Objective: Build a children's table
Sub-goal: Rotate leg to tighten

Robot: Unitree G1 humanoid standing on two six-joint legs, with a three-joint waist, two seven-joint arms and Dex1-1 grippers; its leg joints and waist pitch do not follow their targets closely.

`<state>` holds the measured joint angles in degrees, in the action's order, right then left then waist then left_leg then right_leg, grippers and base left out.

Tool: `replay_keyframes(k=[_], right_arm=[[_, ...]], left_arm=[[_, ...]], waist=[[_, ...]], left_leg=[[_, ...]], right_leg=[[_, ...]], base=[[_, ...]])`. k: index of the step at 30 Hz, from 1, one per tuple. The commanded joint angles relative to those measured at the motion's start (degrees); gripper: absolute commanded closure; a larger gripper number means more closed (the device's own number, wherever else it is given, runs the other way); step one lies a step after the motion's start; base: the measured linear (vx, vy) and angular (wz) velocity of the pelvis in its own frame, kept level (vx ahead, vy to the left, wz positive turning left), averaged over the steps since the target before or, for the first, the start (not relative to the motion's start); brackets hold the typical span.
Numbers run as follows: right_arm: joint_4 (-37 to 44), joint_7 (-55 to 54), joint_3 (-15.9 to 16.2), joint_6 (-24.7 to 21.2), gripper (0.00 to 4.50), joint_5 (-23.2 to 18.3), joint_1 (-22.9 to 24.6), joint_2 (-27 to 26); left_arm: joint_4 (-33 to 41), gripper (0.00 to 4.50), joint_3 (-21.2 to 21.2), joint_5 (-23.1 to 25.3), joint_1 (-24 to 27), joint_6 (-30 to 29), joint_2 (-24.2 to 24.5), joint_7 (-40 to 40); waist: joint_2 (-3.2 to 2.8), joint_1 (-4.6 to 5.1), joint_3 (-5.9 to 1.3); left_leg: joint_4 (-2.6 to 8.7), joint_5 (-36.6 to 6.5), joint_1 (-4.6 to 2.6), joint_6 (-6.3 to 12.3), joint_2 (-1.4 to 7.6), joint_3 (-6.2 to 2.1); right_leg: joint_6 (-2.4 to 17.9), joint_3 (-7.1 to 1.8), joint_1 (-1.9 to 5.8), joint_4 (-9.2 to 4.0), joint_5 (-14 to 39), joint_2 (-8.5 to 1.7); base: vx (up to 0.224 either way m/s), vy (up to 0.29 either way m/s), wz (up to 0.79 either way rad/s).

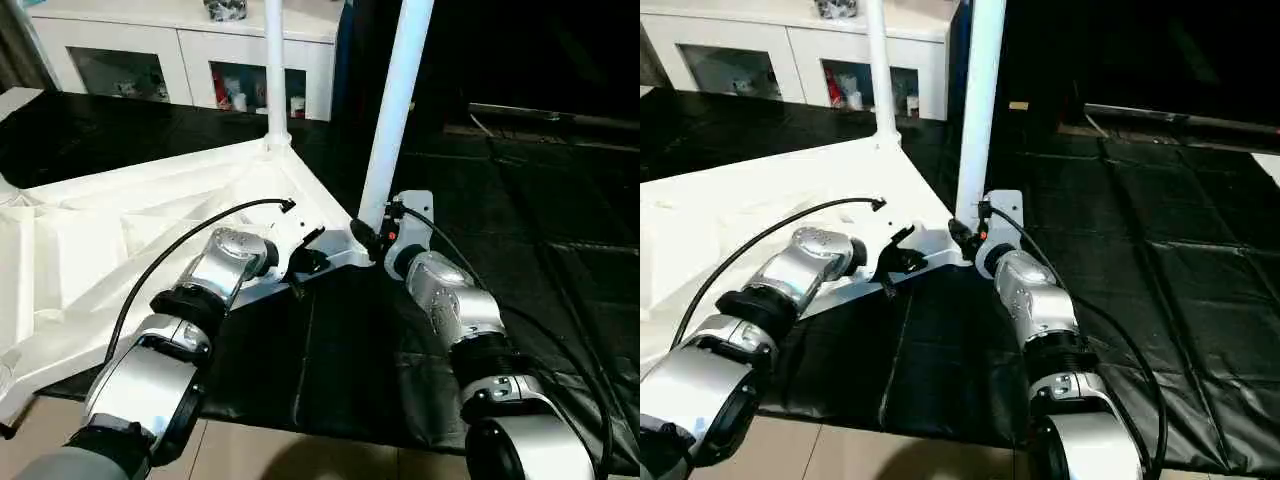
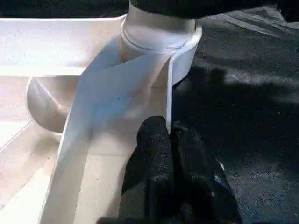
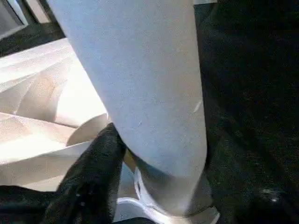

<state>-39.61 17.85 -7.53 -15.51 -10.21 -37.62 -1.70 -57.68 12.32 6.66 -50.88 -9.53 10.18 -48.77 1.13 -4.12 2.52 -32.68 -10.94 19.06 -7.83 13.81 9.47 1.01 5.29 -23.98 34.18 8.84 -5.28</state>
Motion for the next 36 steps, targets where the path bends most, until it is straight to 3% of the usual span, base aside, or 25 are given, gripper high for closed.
replay_keyframes(k=[1,5,8,10,14,15,17,21,26,32,36], right_arm=[[-1.51,5.19,3.98,-0.75,1.58,-0.66,1.41,-2.11],[1.3,11.2,4.7,-0.96,1.17,-0.83,3.43,1.08],[7.78,20.79,4.61,-2.77,0.88,-3.48,7.98,8.19],[8.99,22.65,4.56,-3.06,0.73,-3.99,8.91,9.7],[16.68,35.35,3.85,-5.22,0.38,-7.44,15.48,19.27],[16.68,35.35,3.85,-5.22,0.38,-7.44,15.48,19.27],[18.09,37.78,3.31,-5.04,0.07,-8.2,16.83,21.55],[19.83,40.84,3.25,-5.26,0.0,-9.43,17.79,23.9],[21.08,45.75,7.34,-2.54,0.0,-7.65,17.18,26.12],[20.37,54.46,13.51,-1.09,0.0,-6.45,14.94,26.19],[17.03,56.24,15.29,0.35,0.37,-5.09,12.95,26.03]], left_arm=[[0.39,4.5,0.47,0.1,-2.33,2.09,-1.75,1.18],[0.04,4.5,0.9,0.77,-2.01,3.5,-0.49,0.01],[0.24,4.5,1.81,1.61,-1.17,5.75,1.25,-2.54],[0.26,4.5,1.97,1.7,-1.04,6.2,1.52,-2.92],[1.12,4.5,2.69,1.49,0.31,9.23,2.83,-7.21],[1.12,4.5,2.69,1.49,0.31,9.23,2.83,-7.21],[2.34,4.5,3.37,1.02,1.33,10.31,3.5,-10.84],[4.39,4.5,4.84,0.36,2.98,12.06,4.78,-16.88],[7.08,4.5,7.36,-0.02,5.24,16.57,7.27,-26.15],[10.08,4.5,9.71,0.32,6.65,18.74,9.59,-32.89],[11.37,4.5,10.52,0.36,7.1,19.53,10.35,-35.09]], waist=[[-0.63,-0.24,-3.89],[-0.43,-0.49,-3.82],[-0.01,-0.95,-3.8],[0.06,-1.08,-3.93],[0.21,-1.66,-3.88],[0.3,-1.74,-3.85],[0.21,-1.91,-3.79],[0.01,-2.11,-3.67],[-0.26,-2.82,-3.59],[-0.08,-3.58,-3.7],[-0.15,-3.77,-3.74]], left_leg=[[3.39,-8.92,0.67,2.17,-1.49,1.13],[3.42,-9.13,0.79,2.81,-1.43,1.09],[3.3,-9.09,0.81,4.03,-1.4,1.12],[3.25,-8.03,0.9,4.31,-1.33,1.1],[2.99,-6.99,0.9,5.65,-1.31,1.22],[2.99,-7.12,0.98,5.92,-1.33,1.25],[2.97,-8.09,0.92,5.45,-1.31,1.3],[3.11,-9.21,0.74,4.79,-1.15,1.3],[3.21,-11.17,0.3,3.79,-0.78,1.42],[3.33,-11.03,0.51,3.42,-0.6,1.26],[3.3,-10.1,0.41,3.01,-0.58,1.37]], right_leg=[[13.14,-2.38,4.24,-3.12,7.18,-1.9],[12.84,-2.34,4.44,-3.23,7.77,-1.95],[12.13,-2.35,4.75,-3.38,8.19,-1.85],[12.69,-2.32,4.67,-3.25,7.07,-2.0],[13.26,-2.37,4.64,-3.16,5.59,-1.92],[13.2,-2.32,4.75,-3.27,5.72,-1.89],[12.78,-2.24,4.53,-3.46,8.58,-2.03],[12.2,-2.18,4.29,-3.79,11.71,-2.03],[12.41,-2.22,3.81,-3.79,12.22,-1.99],[11.63,-2.22,3.98,-3.49,13.05,-2.22],[12.05,-2.32,3.79,-3.34,11.71,-2.18]], base=[[0.0,0.0,0.0],[0.0,0.0,0.0],[0.0,0.0,0.0],[0.0,0.0,0.0],[0.0,0.0,0.0],[0.0,0.0,0.0],[0.0,0.0,0.0],[0.0,0.0,0.0],[0.0,0.0,0.0],[0.0,0.0,0.0],[0.0,0.0,0.0]])
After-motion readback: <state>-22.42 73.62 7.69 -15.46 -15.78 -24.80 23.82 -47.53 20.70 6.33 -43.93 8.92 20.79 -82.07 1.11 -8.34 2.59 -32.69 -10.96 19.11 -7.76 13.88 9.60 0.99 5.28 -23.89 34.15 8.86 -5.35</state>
